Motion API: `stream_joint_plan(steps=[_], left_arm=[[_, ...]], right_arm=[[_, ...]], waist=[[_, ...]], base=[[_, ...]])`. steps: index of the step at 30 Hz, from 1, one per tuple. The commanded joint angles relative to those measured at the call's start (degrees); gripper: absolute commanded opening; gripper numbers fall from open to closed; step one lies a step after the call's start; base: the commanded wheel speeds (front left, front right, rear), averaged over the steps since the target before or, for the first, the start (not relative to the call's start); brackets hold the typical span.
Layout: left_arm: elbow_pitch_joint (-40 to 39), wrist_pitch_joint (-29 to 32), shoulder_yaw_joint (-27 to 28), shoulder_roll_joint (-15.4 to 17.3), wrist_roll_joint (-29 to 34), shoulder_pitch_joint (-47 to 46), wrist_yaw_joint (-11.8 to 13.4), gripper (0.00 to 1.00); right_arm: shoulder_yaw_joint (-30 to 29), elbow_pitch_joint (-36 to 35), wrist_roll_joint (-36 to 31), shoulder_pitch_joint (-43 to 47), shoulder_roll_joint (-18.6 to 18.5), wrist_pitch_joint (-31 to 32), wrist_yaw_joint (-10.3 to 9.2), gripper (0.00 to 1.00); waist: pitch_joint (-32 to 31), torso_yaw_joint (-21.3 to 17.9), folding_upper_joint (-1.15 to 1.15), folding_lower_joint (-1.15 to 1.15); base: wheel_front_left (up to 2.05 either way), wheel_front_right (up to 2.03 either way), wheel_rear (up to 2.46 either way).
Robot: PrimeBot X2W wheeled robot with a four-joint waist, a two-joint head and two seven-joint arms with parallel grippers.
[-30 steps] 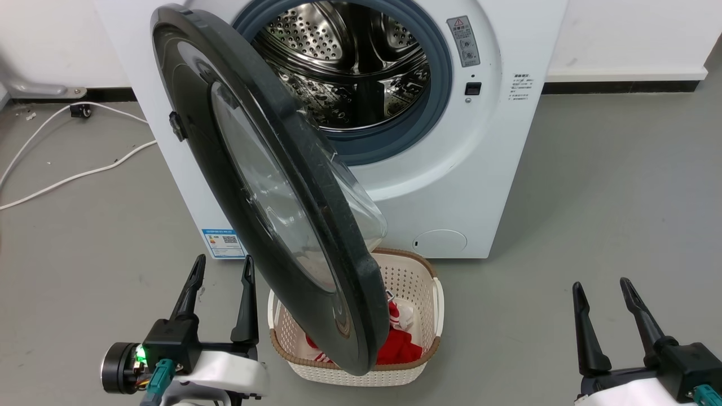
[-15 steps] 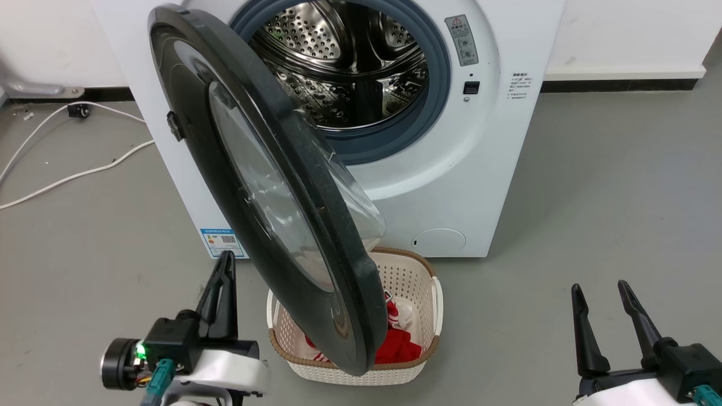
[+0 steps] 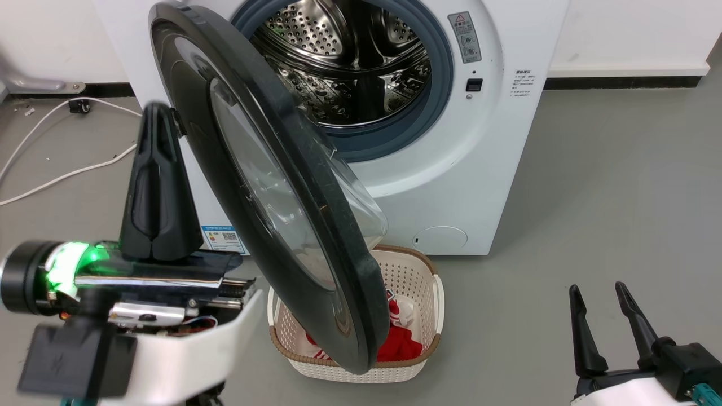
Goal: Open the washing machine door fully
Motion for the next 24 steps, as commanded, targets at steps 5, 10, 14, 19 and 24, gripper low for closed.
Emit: stream_joint_plan(steps=[5,10,14,19,24], left_arm=[[-6.90,-0.08,-6.55,-0.01,0.83,-4.27,-1.78,0.00],[-3.98,-0.07,-16.70,0.03,-1.41,-1.90,-4.33,0.00],[2.77,-0.08,-23.67,0.01,-4.06,2.63,-6.30,0.00],[13.04,-0.11,-28.98,1.73,-6.69,9.91,-7.27,0.00],[21.52,-0.10,-30.85,3.12,-7.66,13.79,-7.57,0.00]], right_arm=[[0.32,0.29,0.79,-1.07,0.12,-0.16,-0.04,1.00],[0.53,0.66,1.15,-1.24,0.11,-0.17,-0.04,1.00],[0.71,0.87,1.44,-1.12,0.11,-0.17,-0.04,1.00],[0.81,1.45,2.00,-0.66,0.11,-0.16,-0.04,1.00],[1.17,1.80,2.41,-0.51,0.11,-0.16,-0.04,1.00]], waist=[[0.03,-0.30,0.00,0.00],[-0.08,-0.75,0.00,0.00],[-0.10,-1.03,0.00,0.00],[-0.14,-1.18,0.00,0.00],[0.04,-0.83,0.00,0.00]], base=[[0.00,0.00,0.00],[0.00,0.00,0.00],[0.00,0.00,0.00],[0.00,0.00,0.00],[0.00,0.00,0.00]])
